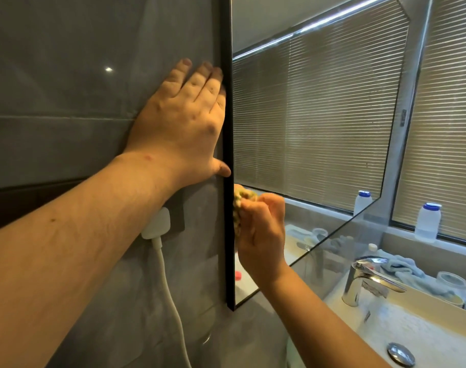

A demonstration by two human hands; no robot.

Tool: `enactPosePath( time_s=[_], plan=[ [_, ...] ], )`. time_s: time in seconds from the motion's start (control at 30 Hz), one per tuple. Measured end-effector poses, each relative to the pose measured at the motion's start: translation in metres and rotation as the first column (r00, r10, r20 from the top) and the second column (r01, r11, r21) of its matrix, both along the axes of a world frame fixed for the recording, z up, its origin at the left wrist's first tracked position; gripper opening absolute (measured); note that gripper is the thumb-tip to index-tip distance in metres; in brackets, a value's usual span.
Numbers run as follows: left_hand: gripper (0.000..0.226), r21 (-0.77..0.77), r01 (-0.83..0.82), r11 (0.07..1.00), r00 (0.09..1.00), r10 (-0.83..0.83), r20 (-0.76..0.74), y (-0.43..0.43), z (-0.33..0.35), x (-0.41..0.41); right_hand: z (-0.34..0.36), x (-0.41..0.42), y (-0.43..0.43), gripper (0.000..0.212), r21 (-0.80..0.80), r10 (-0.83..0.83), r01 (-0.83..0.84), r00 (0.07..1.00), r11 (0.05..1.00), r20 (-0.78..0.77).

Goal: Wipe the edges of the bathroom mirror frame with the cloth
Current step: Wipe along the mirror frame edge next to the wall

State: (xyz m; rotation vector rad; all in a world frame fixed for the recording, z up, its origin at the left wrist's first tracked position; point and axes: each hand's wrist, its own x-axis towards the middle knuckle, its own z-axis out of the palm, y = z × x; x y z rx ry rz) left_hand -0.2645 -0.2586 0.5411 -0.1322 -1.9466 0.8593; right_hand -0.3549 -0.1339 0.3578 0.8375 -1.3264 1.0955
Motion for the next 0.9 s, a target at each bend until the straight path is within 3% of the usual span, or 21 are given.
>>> enactPosePath(
  time_s=[0.4, 0.5, 0.6, 0.7, 0.9],
  plan=[
    [0.108, 0.176, 0.060, 0.983, 0.991, -0.038, -0.126, 0.001, 0.000, 0.006, 0.155, -0.008, -0.002, 0.022, -0.067, -0.019, 0.014, 0.997, 0.998, -0.076],
    [0.109, 0.188, 0.063, 0.980, 0.992, -0.041, -0.120, 0.002, -0.001, 0.006, 0.154, -0.006, 0.001, 0.019, -0.071, 0.020, -0.024, 0.998, 0.997, -0.056],
    [0.108, 0.190, 0.083, 0.978, 0.992, -0.064, -0.107, 0.002, 0.003, 0.006, 0.132, -0.004, 0.005, 0.029, -0.075, 0.023, -0.025, 1.000, 0.997, -0.016],
    [0.107, 0.148, 0.111, 0.983, 0.987, -0.092, -0.129, -0.001, 0.021, 0.009, 0.124, -0.003, 0.007, 0.029, -0.024, 0.068, -0.069, 0.996, 0.997, -0.066],
    [0.122, 0.146, -0.043, 0.988, 0.992, 0.059, -0.108, 0.006, 0.083, 0.018, 0.170, -0.005, 0.005, 0.025, -0.005, 0.048, -0.049, 0.990, 0.999, -0.133]
  ],
)
